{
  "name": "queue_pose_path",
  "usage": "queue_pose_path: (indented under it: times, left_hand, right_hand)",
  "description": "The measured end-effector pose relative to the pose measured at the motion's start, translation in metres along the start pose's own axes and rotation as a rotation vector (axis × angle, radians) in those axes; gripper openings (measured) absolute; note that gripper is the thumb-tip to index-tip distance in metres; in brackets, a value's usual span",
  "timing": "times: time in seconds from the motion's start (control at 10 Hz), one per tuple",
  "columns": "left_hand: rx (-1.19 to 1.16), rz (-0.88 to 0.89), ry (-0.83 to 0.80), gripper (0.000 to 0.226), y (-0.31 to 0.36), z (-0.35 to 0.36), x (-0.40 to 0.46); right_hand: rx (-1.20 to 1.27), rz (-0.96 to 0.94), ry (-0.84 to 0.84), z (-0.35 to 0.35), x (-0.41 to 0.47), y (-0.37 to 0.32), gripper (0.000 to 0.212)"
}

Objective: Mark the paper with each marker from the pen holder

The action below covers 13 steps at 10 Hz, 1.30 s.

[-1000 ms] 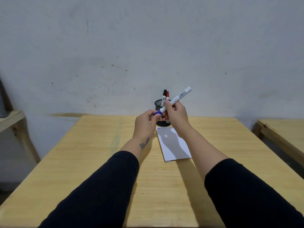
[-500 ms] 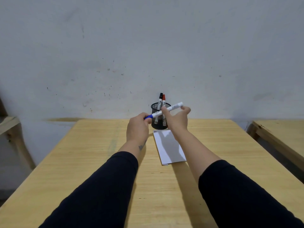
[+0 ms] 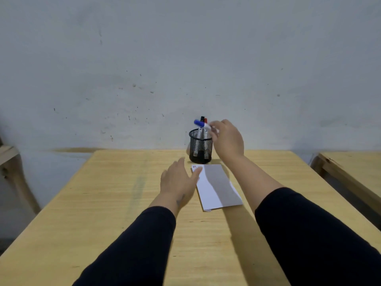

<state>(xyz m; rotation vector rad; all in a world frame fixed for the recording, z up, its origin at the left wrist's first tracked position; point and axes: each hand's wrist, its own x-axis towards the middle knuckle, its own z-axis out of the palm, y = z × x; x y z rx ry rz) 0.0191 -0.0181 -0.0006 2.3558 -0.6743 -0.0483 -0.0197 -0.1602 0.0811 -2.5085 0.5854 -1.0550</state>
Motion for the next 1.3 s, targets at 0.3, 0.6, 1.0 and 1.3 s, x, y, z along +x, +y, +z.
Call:
queue_pose_path:
  times: [0.3,0.6,1.0,1.3]
  left_hand:
    - [0.352,0.103,-0.204,0.087,-0.025,0.025,-0.001]
    - [0.396,0.117,-0.207,0.081,-0.025,0.026,0.000]
    - [0.391,0.116,-0.198,0.082,-0.024,0.026,-0.001]
    - [0.157,0.109,-0.173,0.074,-0.019,0.011,-0.015]
  right_hand:
    - [0.418,0.242,0.092,0.010,0.053,-0.010,0.020]
    - [0.015,0.365,-0.087,0.064,0.047,0.015,0.031]
    - [-0.152,0.427,-0.220,0.061,0.053,0.013,0.046]
    - [0.073,0.323,-0.264,0.002,-0.020,-0.003,0.019]
